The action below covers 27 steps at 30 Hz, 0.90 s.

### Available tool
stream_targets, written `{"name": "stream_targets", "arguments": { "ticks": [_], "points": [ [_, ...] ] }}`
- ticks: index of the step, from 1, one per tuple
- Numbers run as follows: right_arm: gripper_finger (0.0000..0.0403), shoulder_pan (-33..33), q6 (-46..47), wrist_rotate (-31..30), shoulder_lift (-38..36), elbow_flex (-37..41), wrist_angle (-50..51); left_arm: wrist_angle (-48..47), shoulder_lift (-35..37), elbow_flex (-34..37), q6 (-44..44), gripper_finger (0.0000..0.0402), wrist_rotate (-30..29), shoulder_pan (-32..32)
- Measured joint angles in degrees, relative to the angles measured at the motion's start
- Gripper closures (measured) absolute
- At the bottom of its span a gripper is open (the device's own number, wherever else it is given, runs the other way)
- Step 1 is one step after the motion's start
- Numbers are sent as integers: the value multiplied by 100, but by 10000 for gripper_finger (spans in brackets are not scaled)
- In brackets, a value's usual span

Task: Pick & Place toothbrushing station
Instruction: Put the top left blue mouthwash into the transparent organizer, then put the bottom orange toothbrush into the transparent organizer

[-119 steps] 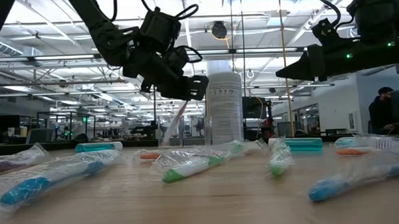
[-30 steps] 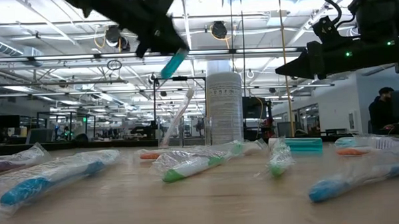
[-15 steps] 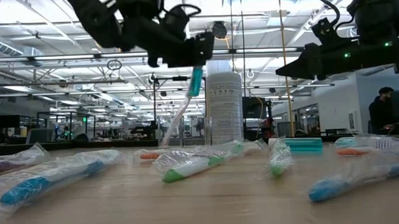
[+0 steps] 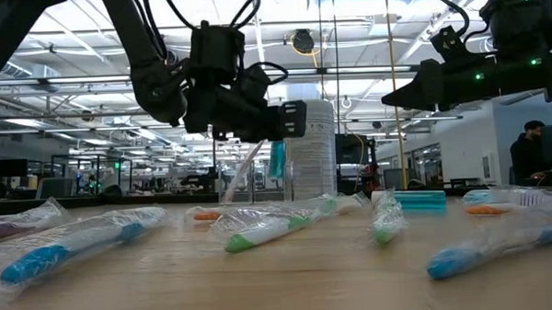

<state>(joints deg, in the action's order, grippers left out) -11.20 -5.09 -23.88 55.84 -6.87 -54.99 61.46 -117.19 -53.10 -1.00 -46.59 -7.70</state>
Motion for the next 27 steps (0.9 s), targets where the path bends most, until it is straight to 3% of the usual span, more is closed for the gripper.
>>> {"name": "stream_targets", "arguments": {
  "ticks": [17, 27],
  "points": [
    [291, -2, -6, 0, 1, 0, 3, -648, 5, 0, 379, 301, 61, -267],
    [291, -2, -6, -2, 0, 0, 3, -632, 5, 0, 422, 256, 63, -274]
  ]
}}
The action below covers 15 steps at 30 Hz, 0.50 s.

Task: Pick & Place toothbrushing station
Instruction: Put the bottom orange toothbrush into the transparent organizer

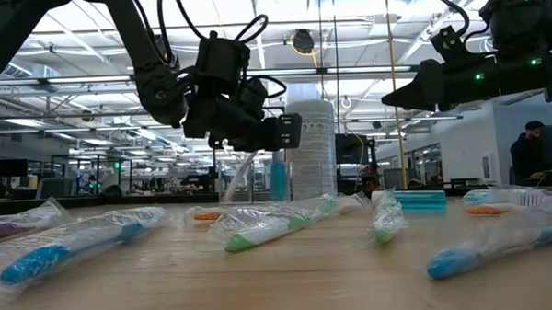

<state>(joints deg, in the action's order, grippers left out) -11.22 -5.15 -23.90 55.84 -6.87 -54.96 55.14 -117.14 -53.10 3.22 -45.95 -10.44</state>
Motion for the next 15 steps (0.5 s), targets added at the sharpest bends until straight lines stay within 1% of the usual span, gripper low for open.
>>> {"name": "stream_targets", "arguments": {
  "ticks": [4, 11, 15],
  "points": [
    [291, 2, 0, 0, 0, 0, 2, -3, 0, 0, 0, 247, 0, 0],
    [291, 1, -2, 0, 1, 0, 2, -4, 0, 0, -20, 245, 0, 0],
    [291, 2, -3, 0, -1, 0, 2, 11, 119, 0, -361, 245, -5, 48]
  ]
}}
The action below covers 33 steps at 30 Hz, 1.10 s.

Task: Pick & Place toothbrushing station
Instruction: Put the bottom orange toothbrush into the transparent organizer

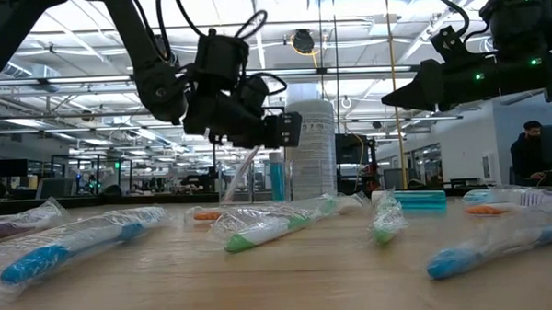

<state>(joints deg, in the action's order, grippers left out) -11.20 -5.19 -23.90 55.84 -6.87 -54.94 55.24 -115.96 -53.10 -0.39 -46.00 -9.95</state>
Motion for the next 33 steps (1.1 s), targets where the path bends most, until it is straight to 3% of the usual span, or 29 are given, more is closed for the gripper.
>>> {"name": "stream_targets", "arguments": {
  "ticks": [6, 11, 15, 24, 33],
  "points": [
    [291, -4, -40, 0, 1, 0, 39, -292, 790, 0, -675, 245, 3, 351],
    [291, -4, -16, 0, 0, 0, 93, -2161, 1875, -2, -868, 245, 3, 719],
    [291, -4, -4, 0, 0, 0, 124, -4264, 2736, -2, -499, 245, 314, 912],
    [291, -2, 2, 1, 0, 0, 547, -7170, 3850, -2, 1303, 245, 1172, 940],
    [291, 192, -52, 18, 0, 0, 769, -7493, 3743, 0, 1532, 245, 1166, 940]
  ]
}}
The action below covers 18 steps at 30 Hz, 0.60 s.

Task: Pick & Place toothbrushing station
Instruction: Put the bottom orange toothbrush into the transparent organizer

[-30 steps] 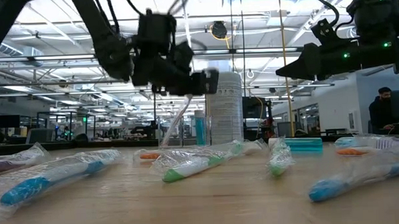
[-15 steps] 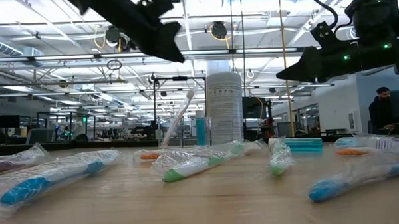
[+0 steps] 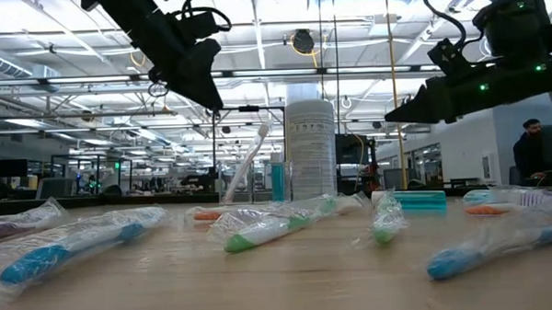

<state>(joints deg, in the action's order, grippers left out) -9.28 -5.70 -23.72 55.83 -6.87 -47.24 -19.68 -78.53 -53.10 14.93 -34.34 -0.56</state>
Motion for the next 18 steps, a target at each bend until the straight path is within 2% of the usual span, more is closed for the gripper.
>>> {"name": "stream_targets", "arguments": {
  "ticks": [8, 14, 16, 18],
  "points": [
    [291, 1135, 210, 23, -1, -234, 153, 55, 355, 0, 222, 245, -8, 9],
    [291, 2378, 564, 301, 29, -1089, 2115, 63, 564, 0, 503, 245, -18, 74],
    [291, 2669, 929, 381, 56, -1264, 2722, 53, 556, 0, 521, 245, -10, 99],
    [291, 2861, 1510, 818, 68, -1300, 3217, 55, 542, 0, 515, 245, -11, 107]
  ]
}}
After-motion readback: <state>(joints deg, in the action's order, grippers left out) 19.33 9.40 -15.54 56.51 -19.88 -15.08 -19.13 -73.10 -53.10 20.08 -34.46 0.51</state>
